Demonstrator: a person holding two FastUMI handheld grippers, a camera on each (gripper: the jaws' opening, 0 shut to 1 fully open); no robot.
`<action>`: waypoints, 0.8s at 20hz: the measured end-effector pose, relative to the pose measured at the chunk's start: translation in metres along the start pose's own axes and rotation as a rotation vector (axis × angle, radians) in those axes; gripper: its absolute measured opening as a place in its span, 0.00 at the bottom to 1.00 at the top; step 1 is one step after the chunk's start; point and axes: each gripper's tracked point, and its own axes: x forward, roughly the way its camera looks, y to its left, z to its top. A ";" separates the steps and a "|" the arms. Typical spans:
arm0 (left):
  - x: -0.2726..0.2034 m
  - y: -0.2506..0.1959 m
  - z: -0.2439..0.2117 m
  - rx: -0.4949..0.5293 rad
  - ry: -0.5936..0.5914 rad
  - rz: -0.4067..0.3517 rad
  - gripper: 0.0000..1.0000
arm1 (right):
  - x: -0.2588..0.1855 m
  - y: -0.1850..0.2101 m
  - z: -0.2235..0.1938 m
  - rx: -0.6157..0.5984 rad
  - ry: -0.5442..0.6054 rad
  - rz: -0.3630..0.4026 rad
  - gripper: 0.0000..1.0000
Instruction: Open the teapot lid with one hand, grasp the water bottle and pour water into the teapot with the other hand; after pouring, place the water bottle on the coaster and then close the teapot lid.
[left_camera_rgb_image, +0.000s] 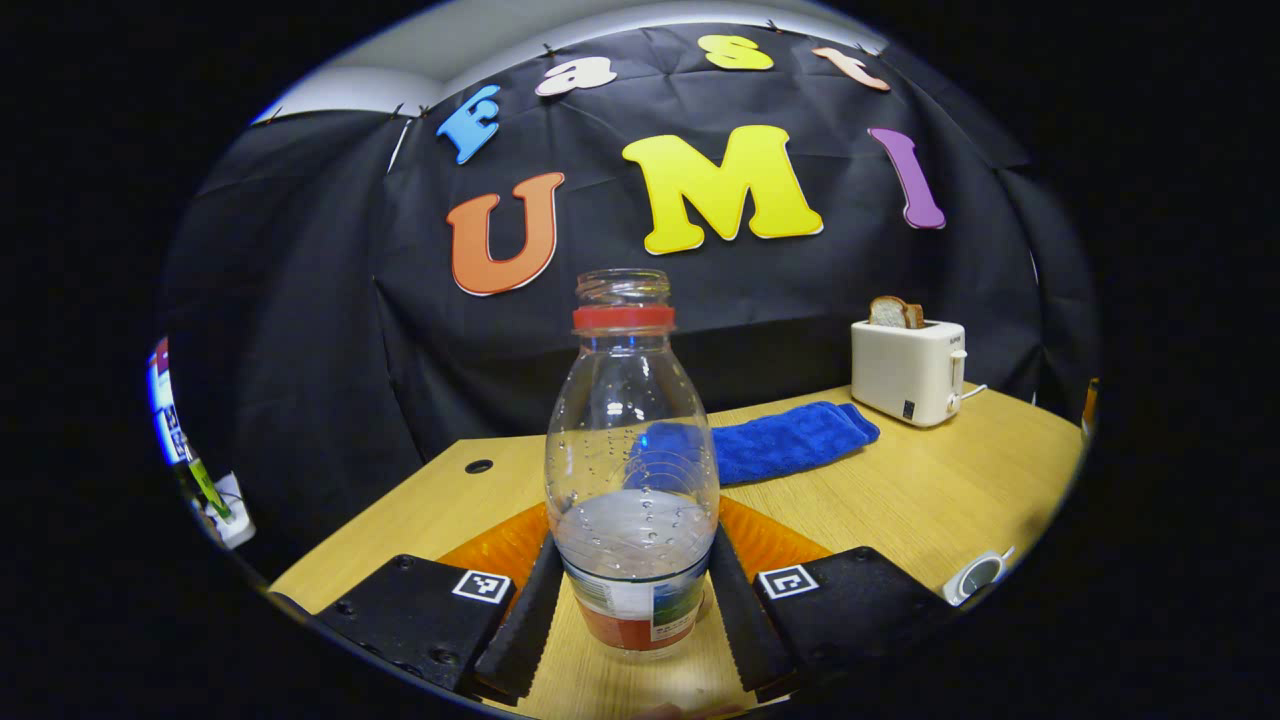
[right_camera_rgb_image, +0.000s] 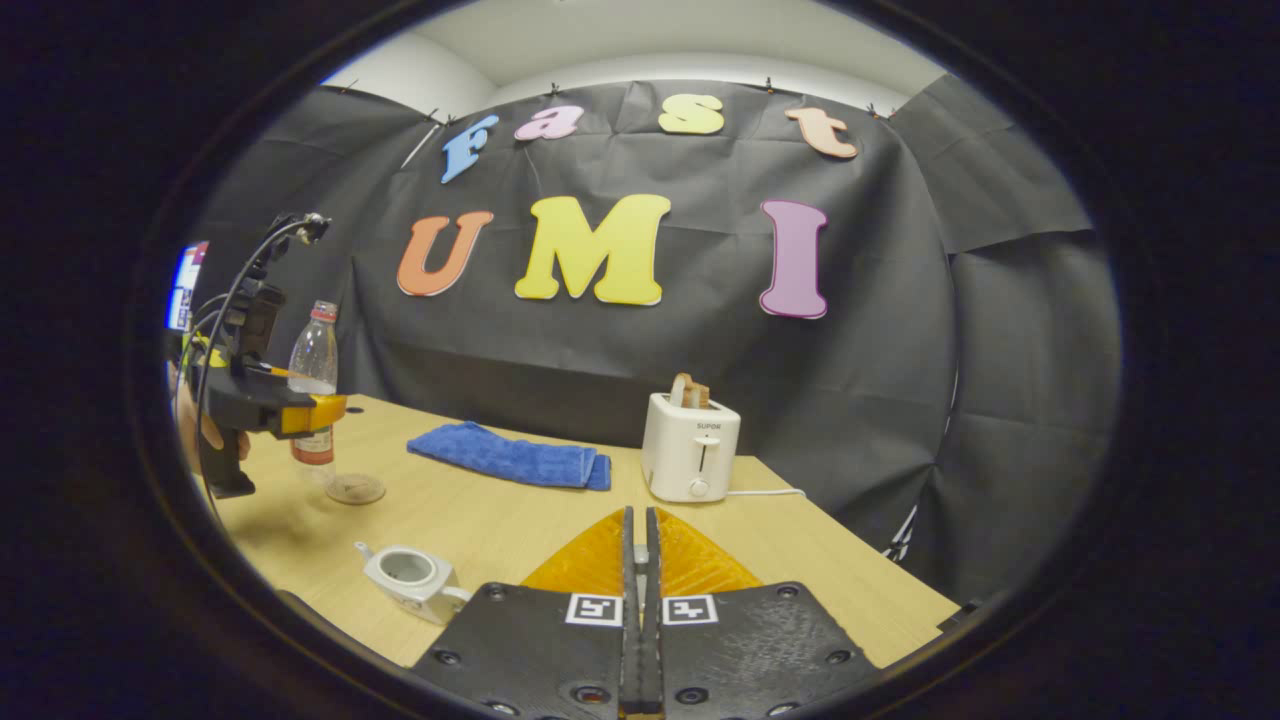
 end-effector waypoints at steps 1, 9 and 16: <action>0.008 0.003 0.000 -0.029 -0.013 0.002 0.75 | 0.002 0.001 -0.002 0.003 0.005 0.001 0.00; 0.040 0.013 -0.020 -0.143 -0.013 -0.022 0.77 | 0.008 0.003 -0.012 0.000 0.032 -0.003 0.00; 0.040 0.008 -0.019 -0.104 -0.032 -0.071 0.79 | 0.011 0.006 -0.016 -0.002 0.040 0.004 0.00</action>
